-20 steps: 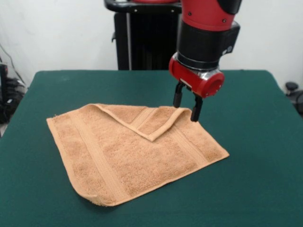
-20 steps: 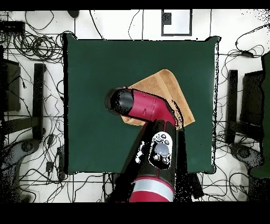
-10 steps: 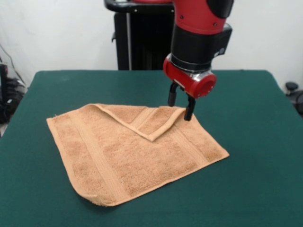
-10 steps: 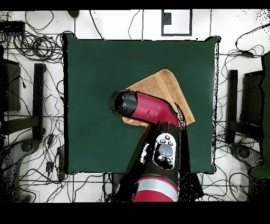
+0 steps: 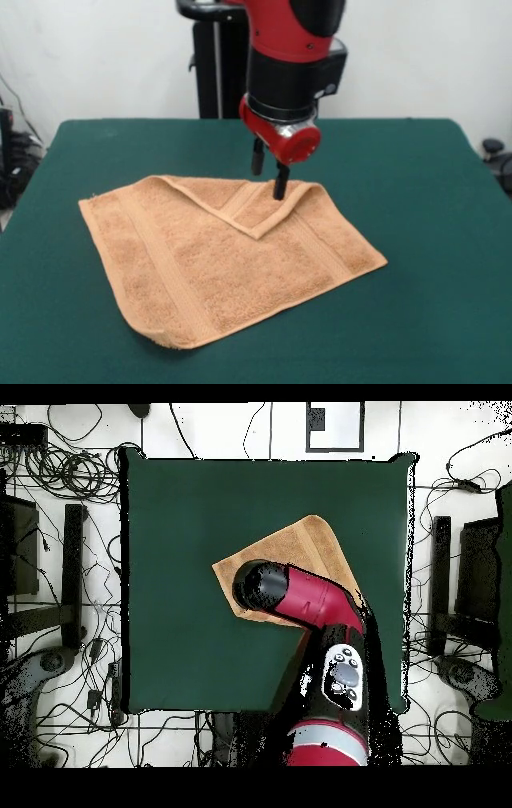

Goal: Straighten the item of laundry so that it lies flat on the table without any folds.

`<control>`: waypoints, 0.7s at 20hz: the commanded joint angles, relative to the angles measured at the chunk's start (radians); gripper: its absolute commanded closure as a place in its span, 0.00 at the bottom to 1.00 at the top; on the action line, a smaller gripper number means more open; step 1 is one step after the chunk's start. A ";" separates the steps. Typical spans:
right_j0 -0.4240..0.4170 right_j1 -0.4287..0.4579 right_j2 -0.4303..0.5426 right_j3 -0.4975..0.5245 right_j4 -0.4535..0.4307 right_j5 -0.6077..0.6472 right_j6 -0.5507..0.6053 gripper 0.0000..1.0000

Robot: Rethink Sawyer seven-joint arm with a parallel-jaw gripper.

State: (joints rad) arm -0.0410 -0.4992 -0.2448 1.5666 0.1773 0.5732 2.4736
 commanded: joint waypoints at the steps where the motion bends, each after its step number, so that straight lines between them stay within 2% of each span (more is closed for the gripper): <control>1: -0.017 0.031 0.096 0.073 -0.056 0.001 -0.016 0.00; 9: 0.015 0.061 0.086 0.069 -0.037 -0.068 0.084 0.00; 14: 0.011 0.085 0.069 0.041 -0.027 -0.077 0.103 0.00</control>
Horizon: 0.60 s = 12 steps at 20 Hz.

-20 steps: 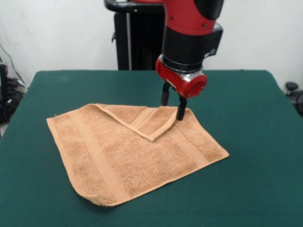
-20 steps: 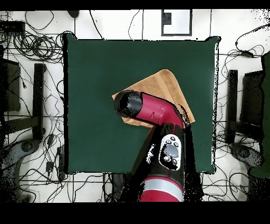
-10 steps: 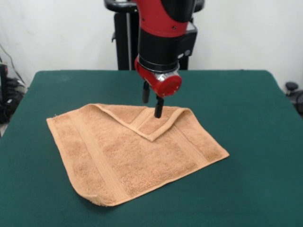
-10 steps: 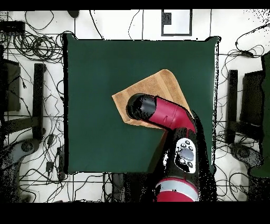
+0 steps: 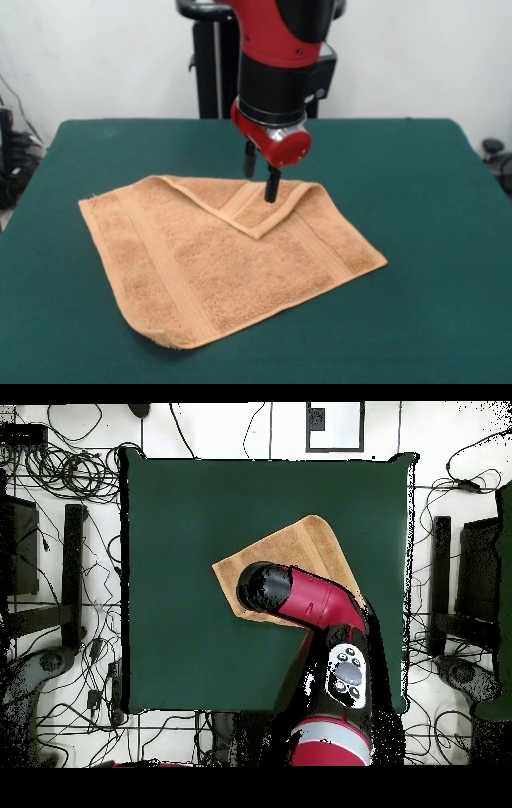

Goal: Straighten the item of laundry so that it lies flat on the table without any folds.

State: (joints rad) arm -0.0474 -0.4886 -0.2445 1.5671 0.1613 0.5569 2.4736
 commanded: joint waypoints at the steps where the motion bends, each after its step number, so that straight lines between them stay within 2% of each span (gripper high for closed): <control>1: 0.020 0.075 0.059 0.031 -0.012 -0.048 0.105 0.00; 12: -0.024 0.141 0.057 -0.070 -0.030 -0.030 0.053 0.00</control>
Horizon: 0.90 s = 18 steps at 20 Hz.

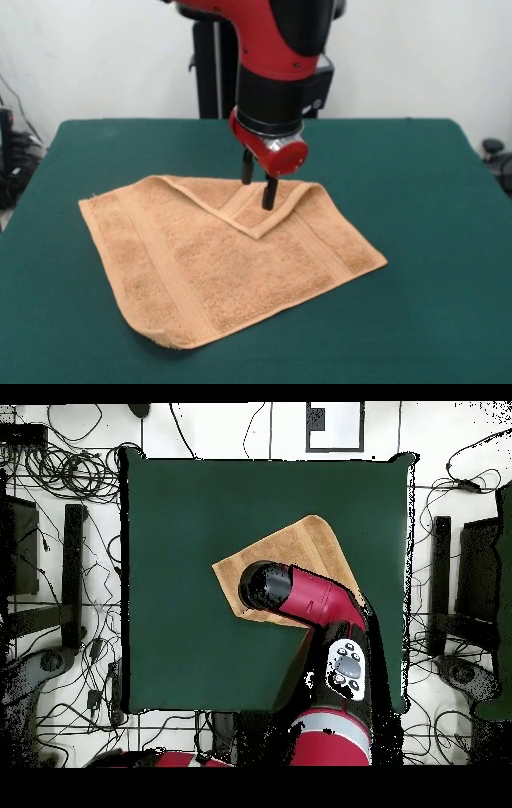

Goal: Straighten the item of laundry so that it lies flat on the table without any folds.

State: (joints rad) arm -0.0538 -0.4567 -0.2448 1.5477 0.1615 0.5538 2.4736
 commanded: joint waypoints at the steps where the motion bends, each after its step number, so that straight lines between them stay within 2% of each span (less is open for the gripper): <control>1: -0.022 0.116 0.048 -0.066 -0.038 -0.022 0.045 0.00; 9: -0.049 0.164 0.024 -0.166 -0.074 -0.015 0.015 0.00; 11: -0.069 0.173 0.043 -0.177 -0.082 -0.020 -0.001 0.00; 18: -0.066 0.147 0.079 -0.123 -0.061 -0.049 0.038 0.00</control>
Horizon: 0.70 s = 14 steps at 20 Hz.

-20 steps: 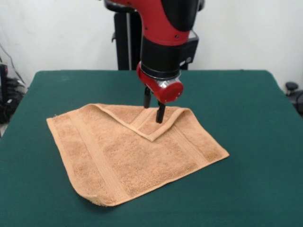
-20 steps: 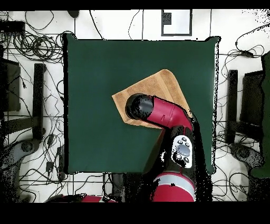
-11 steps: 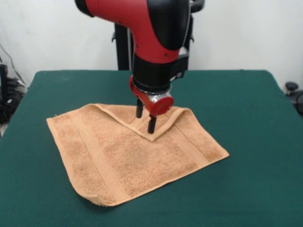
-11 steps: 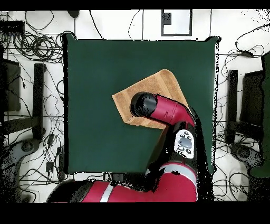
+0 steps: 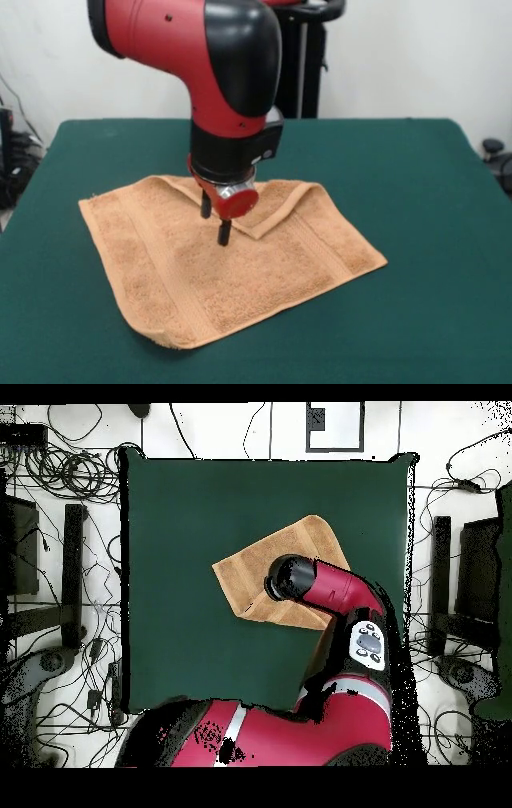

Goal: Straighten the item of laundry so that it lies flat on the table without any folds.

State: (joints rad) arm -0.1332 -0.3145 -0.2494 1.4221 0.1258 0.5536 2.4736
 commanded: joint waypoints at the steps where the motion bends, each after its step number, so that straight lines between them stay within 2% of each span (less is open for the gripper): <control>1: 0.019 -0.002 0.082 0.008 -0.024 -0.043 0.043 0.00; 5: 0.028 -0.036 0.088 0.035 -0.027 -0.021 0.031 0.00; 9: 0.078 -0.100 0.068 0.080 -0.014 0.044 0.064 0.00; 14: 0.100 -0.113 0.061 0.093 0.000 0.059 0.089 0.00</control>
State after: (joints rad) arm -0.0855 -0.3795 -0.2494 1.4429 0.1248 0.5538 2.4736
